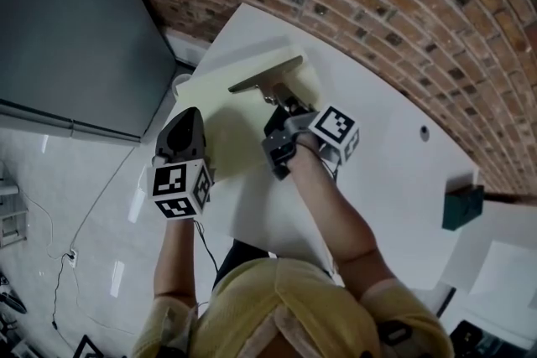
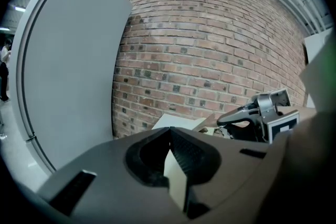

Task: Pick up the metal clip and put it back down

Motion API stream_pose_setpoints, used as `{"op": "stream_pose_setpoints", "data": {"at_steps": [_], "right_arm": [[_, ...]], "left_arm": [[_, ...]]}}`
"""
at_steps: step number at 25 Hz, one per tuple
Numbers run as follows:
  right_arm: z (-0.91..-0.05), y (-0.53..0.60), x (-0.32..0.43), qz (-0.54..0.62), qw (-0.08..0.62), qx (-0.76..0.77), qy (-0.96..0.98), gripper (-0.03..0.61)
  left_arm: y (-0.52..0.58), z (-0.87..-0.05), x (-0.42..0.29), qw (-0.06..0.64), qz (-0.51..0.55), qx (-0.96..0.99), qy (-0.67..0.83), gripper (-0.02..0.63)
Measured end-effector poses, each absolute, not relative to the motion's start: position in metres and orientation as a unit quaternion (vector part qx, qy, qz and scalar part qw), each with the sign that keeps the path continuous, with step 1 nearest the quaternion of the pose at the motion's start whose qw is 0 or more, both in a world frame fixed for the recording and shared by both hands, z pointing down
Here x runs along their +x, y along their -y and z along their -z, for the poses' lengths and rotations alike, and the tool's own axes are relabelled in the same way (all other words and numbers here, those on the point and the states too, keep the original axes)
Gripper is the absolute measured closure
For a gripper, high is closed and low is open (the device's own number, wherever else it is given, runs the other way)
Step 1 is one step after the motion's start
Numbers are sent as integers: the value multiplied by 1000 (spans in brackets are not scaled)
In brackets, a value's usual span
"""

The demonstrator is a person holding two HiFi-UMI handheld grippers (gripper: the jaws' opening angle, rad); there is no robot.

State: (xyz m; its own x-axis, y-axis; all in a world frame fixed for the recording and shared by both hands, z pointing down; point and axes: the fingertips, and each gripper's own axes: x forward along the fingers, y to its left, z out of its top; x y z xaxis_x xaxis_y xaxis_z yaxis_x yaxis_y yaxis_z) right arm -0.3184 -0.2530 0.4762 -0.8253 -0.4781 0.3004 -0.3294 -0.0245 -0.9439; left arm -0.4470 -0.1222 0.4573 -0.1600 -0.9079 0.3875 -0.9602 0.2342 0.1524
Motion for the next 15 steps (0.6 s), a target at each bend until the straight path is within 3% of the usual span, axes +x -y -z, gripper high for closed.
{"op": "stream_pose_setpoints", "data": {"at_steps": [15], "right_arm": [[-485, 259, -318, 652, 63, -312, -688, 566]], "left_arm": [[115, -450, -447, 202, -63, 615, 760, 611]]}}
